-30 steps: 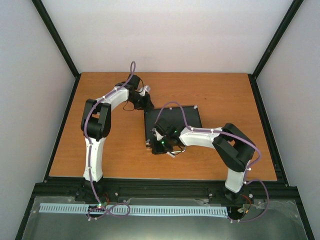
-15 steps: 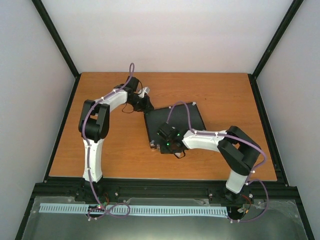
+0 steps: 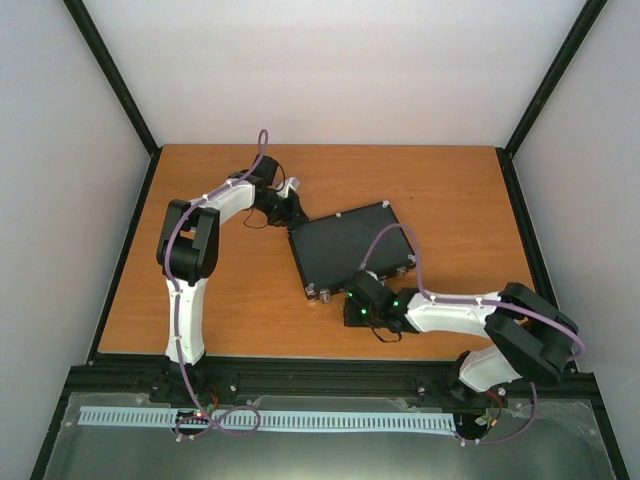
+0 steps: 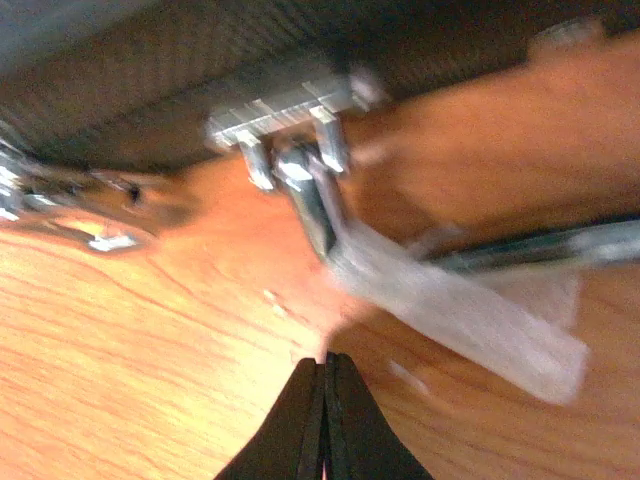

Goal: Pack up texas hold em set

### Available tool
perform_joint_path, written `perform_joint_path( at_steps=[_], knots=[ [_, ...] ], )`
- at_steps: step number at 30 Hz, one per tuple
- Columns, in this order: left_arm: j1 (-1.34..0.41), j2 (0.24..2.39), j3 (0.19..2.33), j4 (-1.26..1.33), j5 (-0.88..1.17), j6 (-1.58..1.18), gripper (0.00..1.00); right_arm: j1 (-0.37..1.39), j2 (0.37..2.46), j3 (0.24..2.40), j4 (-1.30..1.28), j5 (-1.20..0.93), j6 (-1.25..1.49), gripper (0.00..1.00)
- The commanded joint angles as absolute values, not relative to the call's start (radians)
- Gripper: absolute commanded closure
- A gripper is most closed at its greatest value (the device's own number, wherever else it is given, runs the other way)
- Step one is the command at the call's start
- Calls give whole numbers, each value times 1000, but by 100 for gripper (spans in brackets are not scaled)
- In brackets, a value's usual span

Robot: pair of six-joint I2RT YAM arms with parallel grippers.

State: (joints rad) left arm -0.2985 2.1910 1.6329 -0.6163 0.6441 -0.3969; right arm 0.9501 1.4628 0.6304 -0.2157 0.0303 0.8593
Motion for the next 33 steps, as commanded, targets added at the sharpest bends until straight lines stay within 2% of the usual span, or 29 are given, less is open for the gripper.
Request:
perform_joint_path(
  at_steps=[1,11,21,33],
  knots=[
    [-302,2237,1638,-726,621,-401,90,958,1406,498,33,24,924,97],
    [-302,2279,1696,-749,613,-402,90,959,1518,485,377,-62,820,97],
    [-302,2300,1687,-740,607,-404,91,956,1537,488,382,-58,808,97],
    [-302,2298,1684,-751,599,-393,91,934,1658,538,379,-36,816,97]
  ],
)
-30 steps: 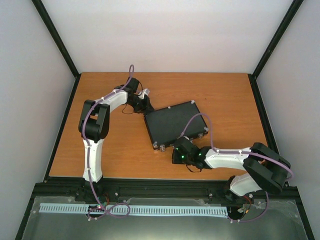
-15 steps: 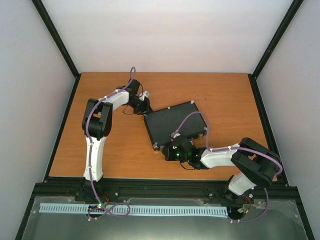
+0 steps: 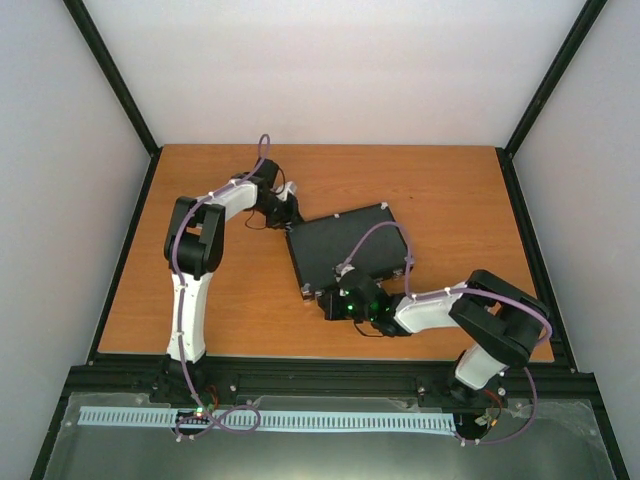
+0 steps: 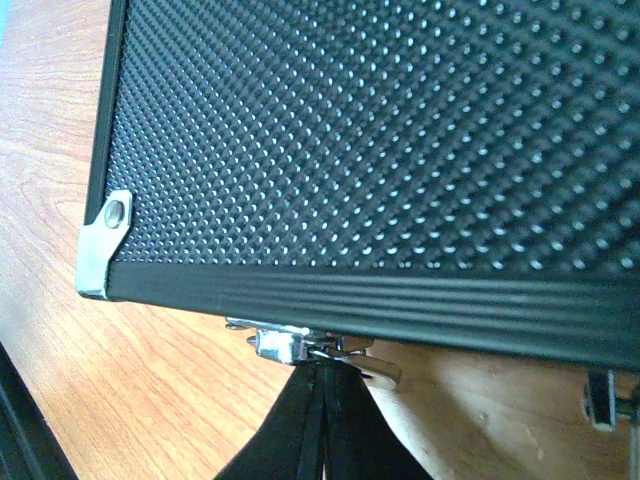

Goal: Pack up texas hold em set

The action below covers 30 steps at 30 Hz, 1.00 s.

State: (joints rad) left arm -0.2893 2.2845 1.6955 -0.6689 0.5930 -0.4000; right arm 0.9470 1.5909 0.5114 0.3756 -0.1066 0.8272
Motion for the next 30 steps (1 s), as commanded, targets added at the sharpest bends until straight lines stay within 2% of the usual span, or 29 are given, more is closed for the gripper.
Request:
perform_joint_path(
  at_steps=[1,7,10,19,27,30],
  knots=[
    [-302,2298,1683,-750,598,-392,91,932,1664,547,363,-12,825,97],
    [-302,2298,1661,-744,604,-388,91,914,1690,550,337,95,860,97],
    [-302,2304,1655,-742,606,-383,91,911,1698,564,346,74,841,97],
    [-284,2330,1688,-738,610,-389,91,937,1533,527,248,102,819,97],
    [-273,2323,1703,-765,589,-371,91,939,1518,552,216,94,816,97],
    [-269,2315,1752,-805,553,-367,86,939,1458,607,79,120,780,95]
  ],
)
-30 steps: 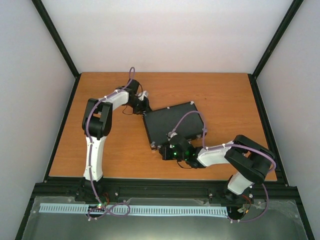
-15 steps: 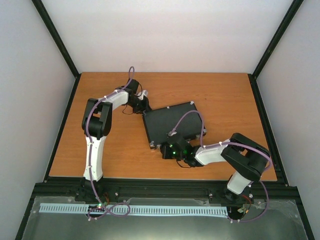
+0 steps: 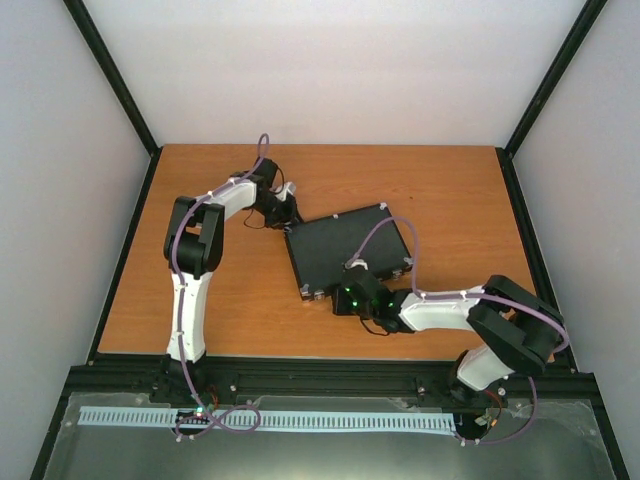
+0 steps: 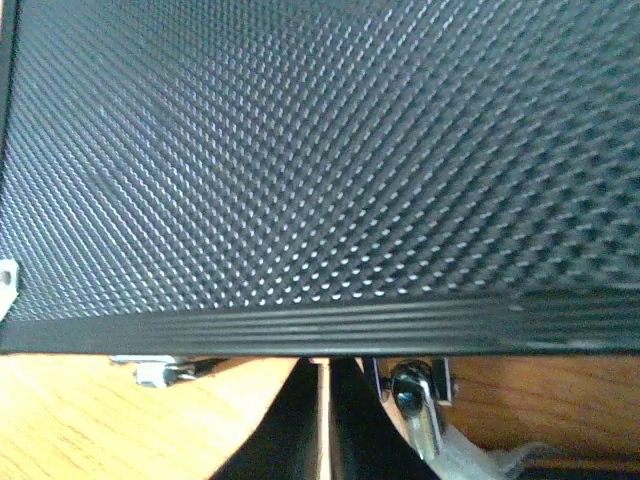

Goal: Pack up texas hold em set

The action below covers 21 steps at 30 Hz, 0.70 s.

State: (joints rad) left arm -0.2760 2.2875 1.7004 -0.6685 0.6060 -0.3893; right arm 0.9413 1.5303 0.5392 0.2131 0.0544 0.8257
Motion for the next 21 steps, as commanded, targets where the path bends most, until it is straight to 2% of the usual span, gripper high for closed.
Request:
perform_joint_path(
  at_steps=[1,2,3,4,6,7,8,10,11,16,21],
  knots=[
    [-267,2310,1774,-817,542,-370,80,939,1428,630,5,137,754,83],
    [-266,2304,1798,-830,536,-373,72,939,1413,654,-52,147,730,62],
    [-265,2301,1833,-848,529,-375,66,939,1382,676,-110,161,708,46],
    [-265,2300,1873,-868,523,-373,60,939,1361,702,-162,176,691,37],
    [-265,2298,1964,-918,505,-365,49,939,1319,743,-261,203,660,11],
    [-265,2298,2008,-942,496,-363,41,939,1302,764,-306,216,651,1],
    [-265,2297,2059,-971,484,-359,34,939,1286,784,-349,228,643,0],
    [-265,2287,2141,-1023,461,-355,9,937,1263,824,-422,238,631,0],
    [-265,2277,2172,-1038,447,-356,1,937,1258,845,-459,243,628,0],
    [-265,2179,2200,-1057,387,-368,0,937,1256,969,-621,319,625,0],
    [-265,2053,2109,-1057,373,-331,0,935,1257,1073,-704,420,565,0]
  ],
)
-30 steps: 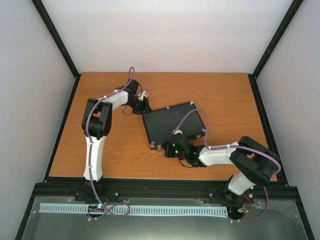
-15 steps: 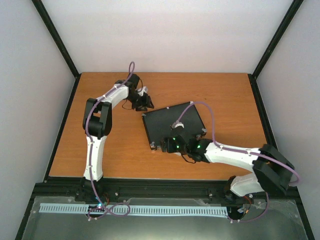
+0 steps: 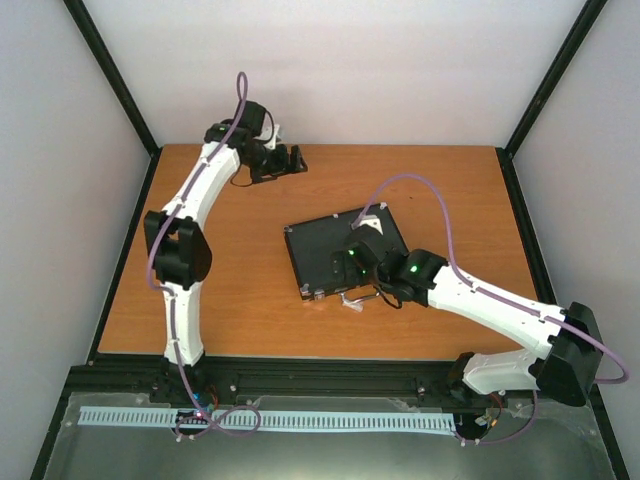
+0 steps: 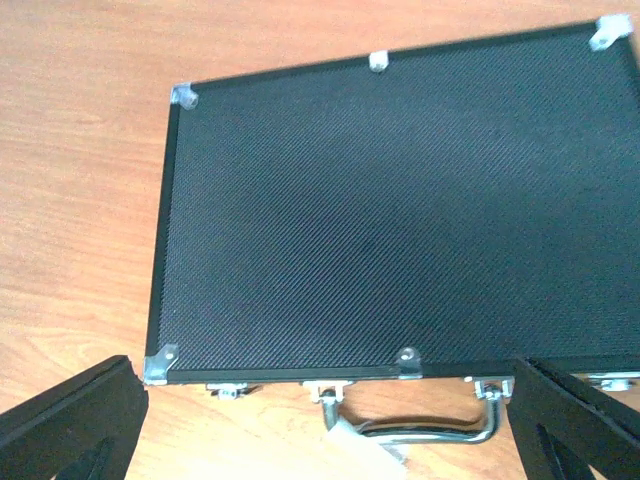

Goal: Pack up texas hold em set

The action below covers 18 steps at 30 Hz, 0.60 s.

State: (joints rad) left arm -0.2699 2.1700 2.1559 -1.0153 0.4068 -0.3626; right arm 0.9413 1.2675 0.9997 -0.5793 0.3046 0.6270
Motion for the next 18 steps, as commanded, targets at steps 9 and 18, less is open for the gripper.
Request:
perform_joint_path(
  at_steps=[9,18],
  knots=[
    [-265,1728,1783,-987,306,-264,0,813,1283,1146,-647,322,453,0],
    [-265,1507,1509,-930,281,-270,0,677,1446,1287,-703,326,362,0]
  ],
)
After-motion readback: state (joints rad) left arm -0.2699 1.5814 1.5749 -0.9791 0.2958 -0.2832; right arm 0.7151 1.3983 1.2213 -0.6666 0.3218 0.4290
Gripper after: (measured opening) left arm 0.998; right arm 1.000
